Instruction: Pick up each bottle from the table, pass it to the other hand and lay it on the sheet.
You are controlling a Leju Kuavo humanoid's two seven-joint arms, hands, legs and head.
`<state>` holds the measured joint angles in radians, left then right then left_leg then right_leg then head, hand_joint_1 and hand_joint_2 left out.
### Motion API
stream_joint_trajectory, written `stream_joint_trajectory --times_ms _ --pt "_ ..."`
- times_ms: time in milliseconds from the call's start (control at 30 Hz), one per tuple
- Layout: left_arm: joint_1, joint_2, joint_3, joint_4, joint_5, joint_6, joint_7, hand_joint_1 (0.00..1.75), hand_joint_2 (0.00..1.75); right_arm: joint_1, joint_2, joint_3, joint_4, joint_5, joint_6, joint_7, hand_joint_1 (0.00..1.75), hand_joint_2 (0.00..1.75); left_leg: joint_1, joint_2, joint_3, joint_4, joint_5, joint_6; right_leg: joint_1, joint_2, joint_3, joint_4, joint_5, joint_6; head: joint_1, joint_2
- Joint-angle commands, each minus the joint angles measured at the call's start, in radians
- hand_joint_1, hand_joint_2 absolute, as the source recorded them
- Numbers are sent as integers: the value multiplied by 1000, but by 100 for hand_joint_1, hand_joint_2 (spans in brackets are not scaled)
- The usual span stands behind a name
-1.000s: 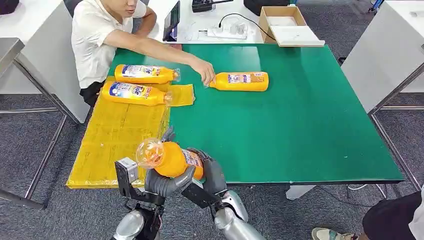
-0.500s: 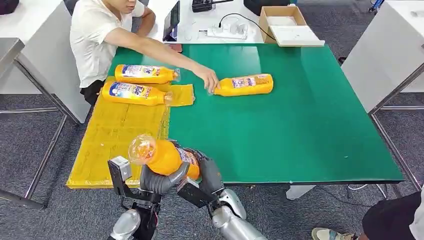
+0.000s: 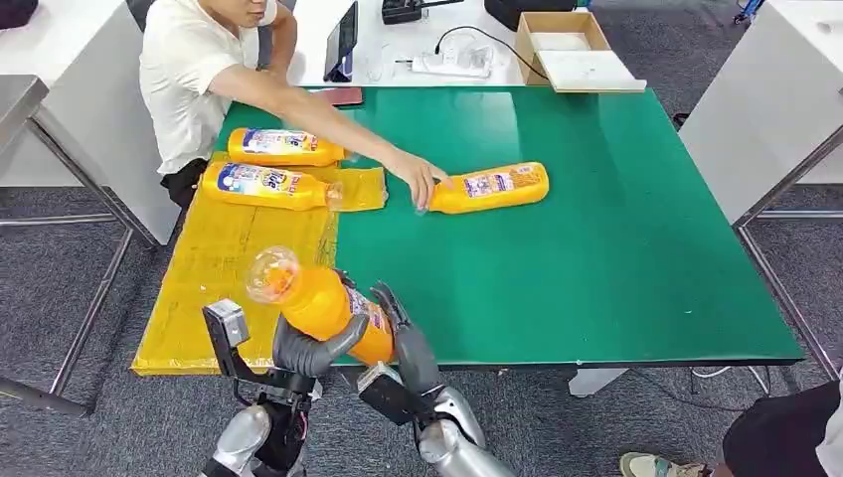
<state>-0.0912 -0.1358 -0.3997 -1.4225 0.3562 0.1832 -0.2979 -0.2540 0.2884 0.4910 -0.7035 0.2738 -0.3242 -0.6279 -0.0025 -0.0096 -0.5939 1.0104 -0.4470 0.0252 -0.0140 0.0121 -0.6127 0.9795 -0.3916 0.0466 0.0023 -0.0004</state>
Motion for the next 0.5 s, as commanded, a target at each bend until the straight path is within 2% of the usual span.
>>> stream_joint_trajectory --times_ms 33,133,233,433,500 --pt "-46 148 263 110 -340 182 -1 175 175 191 -101 -181 -314 -112 -59 -53 0 0 0 0 5 -2 0 -2 1 -2 5 -2 -1 -2 0 0" --pt "-28 157 332 84 -474 181 -5 175 175 253 -78 -326 -472 -152 -135 -70 0 0 1 4 2 -1 -1 -2 1 2 1 -1 0 -2 -1 0" --pt "-58 159 335 81 -565 195 7 175 175 283 -56 -423 -589 -204 -194 -70 0 0 1 -3 1 1 -1 -2 1 -5 2 1 -3 -2 0 0" --pt "-172 164 341 226 -564 166 59 175 175 282 -38 -498 -575 -247 -195 -70 0 0 0 -4 1 -1 1 -1 0 -5 2 0 -2 -2 0 0" --pt "-213 193 295 312 -778 294 62 175 175 289 -31 -501 -566 -246 -184 -70 0 0 0 -3 2 -1 1 -2 0 -5 3 0 -2 -2 0 0"
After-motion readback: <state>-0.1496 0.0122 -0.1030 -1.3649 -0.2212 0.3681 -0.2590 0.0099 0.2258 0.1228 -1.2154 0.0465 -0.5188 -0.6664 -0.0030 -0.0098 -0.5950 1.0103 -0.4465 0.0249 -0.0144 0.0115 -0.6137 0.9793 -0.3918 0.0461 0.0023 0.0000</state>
